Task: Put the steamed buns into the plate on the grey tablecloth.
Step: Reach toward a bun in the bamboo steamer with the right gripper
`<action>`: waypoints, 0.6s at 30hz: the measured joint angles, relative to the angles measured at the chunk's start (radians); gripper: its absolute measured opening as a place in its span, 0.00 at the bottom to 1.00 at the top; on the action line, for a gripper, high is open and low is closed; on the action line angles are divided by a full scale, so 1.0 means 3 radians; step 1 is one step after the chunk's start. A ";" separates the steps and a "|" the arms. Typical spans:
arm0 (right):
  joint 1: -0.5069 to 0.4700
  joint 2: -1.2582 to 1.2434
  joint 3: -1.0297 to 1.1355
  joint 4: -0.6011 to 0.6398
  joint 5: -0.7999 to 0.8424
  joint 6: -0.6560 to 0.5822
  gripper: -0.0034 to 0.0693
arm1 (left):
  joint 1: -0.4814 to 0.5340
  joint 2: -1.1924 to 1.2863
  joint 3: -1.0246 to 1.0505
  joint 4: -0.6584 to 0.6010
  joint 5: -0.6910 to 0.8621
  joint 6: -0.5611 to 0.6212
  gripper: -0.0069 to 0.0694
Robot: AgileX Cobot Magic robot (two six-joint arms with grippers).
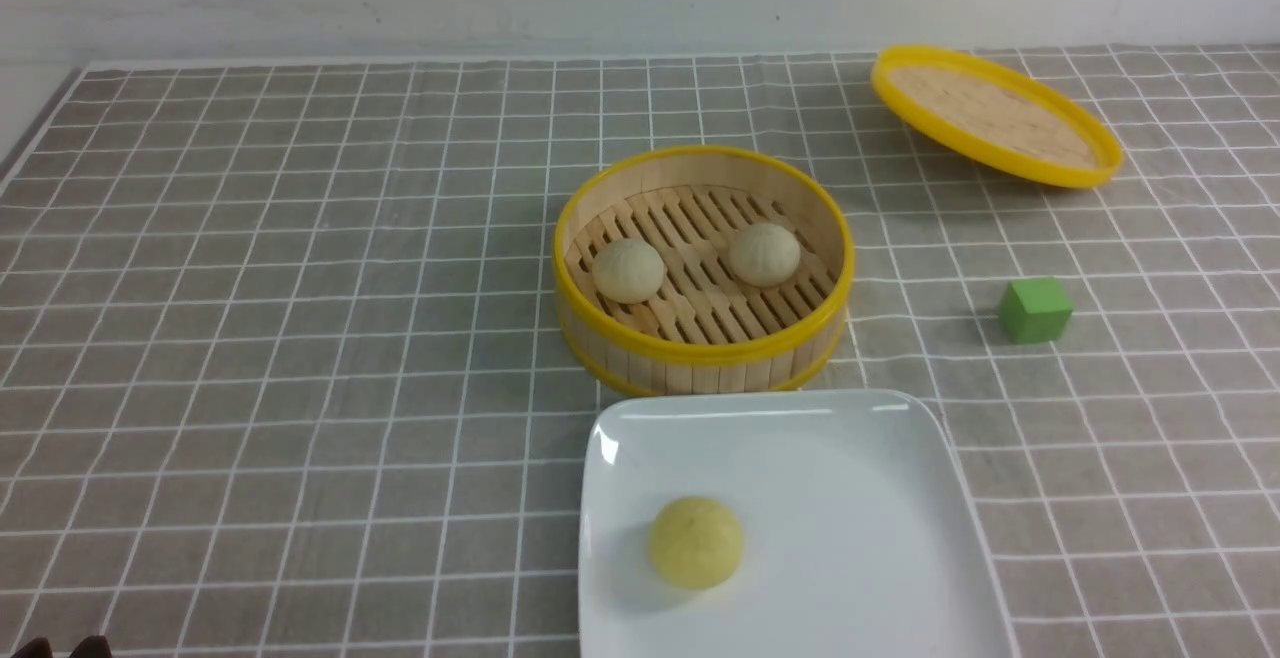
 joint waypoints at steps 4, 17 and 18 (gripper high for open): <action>0.0000 0.0000 0.0000 0.0000 0.0000 0.0000 0.38 | 0.0000 0.0000 0.0000 0.0000 0.0000 0.0000 0.41; 0.0000 0.0000 0.0015 0.1001 -0.0044 0.0714 0.38 | 0.0000 0.0000 0.0004 -0.1355 -0.0084 -0.0975 0.41; 0.0000 0.0000 0.0022 0.1167 -0.0044 0.0844 0.38 | 0.0000 0.0000 0.0004 -0.1625 -0.0088 -0.1154 0.41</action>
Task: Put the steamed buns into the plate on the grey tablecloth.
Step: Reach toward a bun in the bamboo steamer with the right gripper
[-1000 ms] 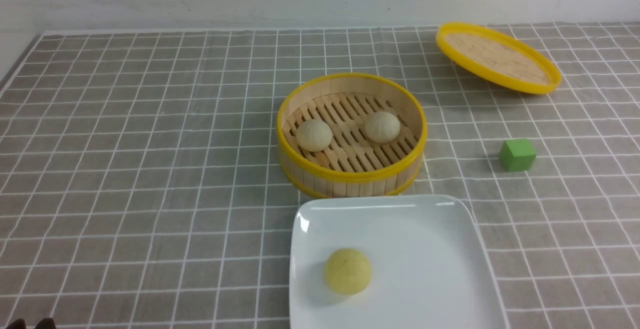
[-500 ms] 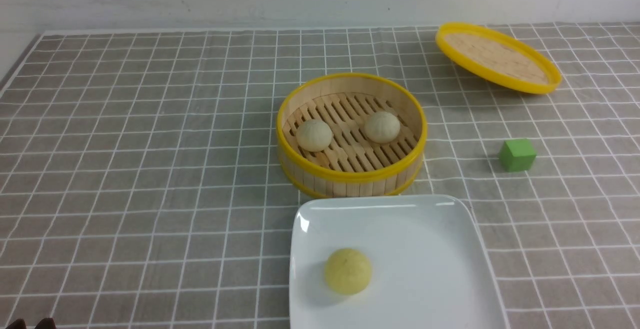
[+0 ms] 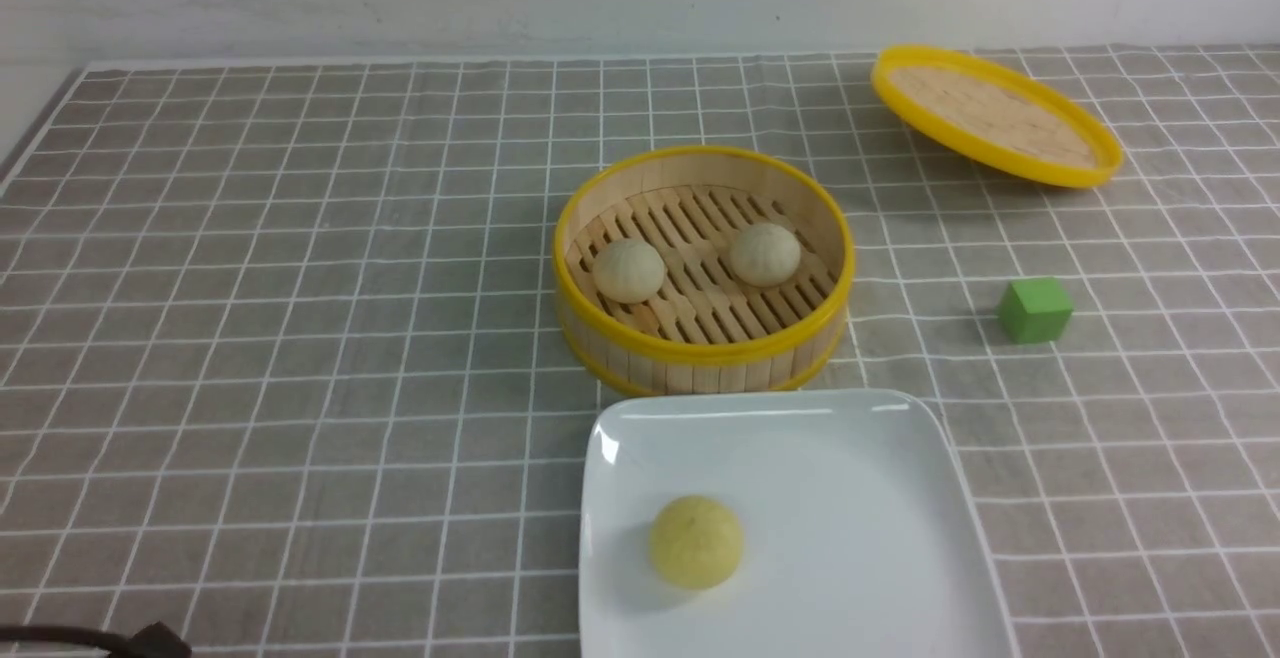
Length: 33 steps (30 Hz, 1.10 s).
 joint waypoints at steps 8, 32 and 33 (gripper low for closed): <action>0.0021 0.0000 0.0006 0.0507 -0.0006 0.0249 0.37 | 0.0000 0.0000 0.0003 -0.0709 -0.0070 -0.0504 0.41; 0.0023 0.3083 -0.2308 0.0384 0.1617 -0.1434 0.06 | -0.0006 0.2199 -0.1405 -0.0207 0.1601 0.0708 0.09; 0.0023 0.3264 -0.2388 0.0506 0.1623 -0.1655 0.07 | -0.0006 0.2288 -0.1405 -0.0207 0.1601 0.0745 0.09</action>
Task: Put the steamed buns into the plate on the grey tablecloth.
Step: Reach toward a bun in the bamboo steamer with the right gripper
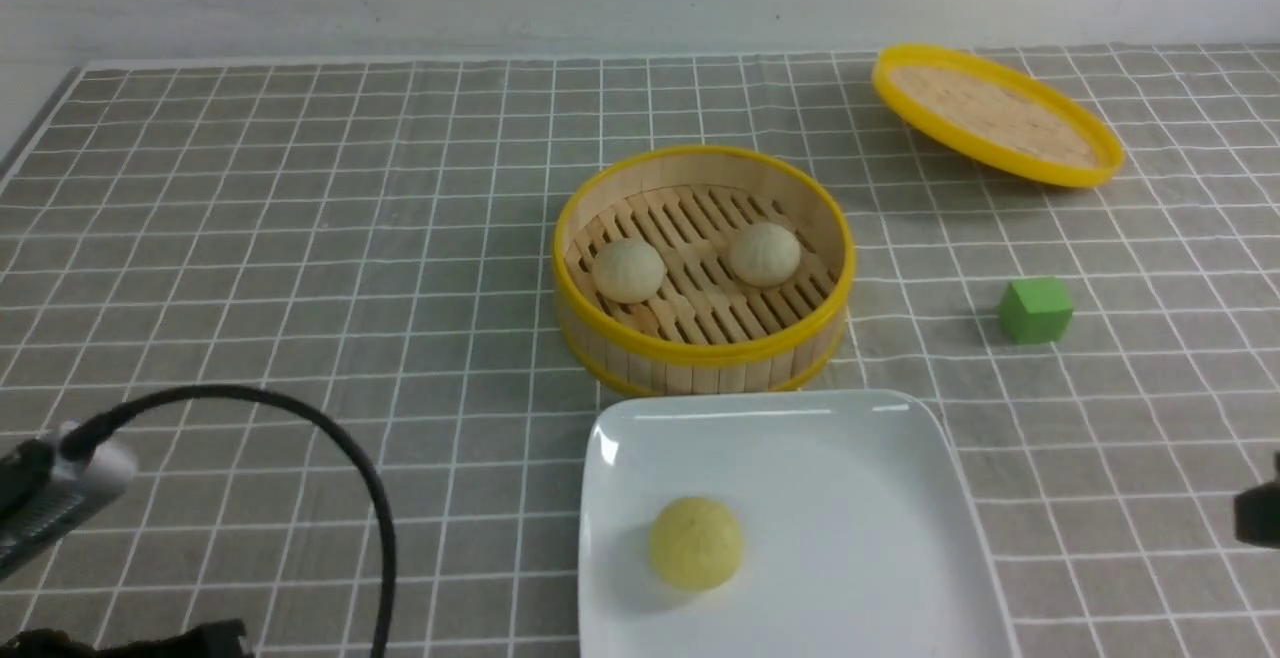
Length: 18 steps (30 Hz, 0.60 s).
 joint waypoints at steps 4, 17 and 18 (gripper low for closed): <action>0.0056 0.0685 -0.0360 0.0701 0.0123 -0.0968 0.11 | 0.0000 0.0243 0.0000 -0.0003 -0.0035 0.0140 0.09; 0.1291 0.2691 -0.2365 0.0140 -0.0439 -0.0781 0.37 | 0.0000 0.0310 -0.0015 0.0001 -0.0115 0.0240 0.12; 0.1337 0.2840 -0.2594 -0.0080 -0.0436 -0.0644 0.40 | 0.0000 0.0310 -0.0015 0.0004 -0.0111 0.0243 0.12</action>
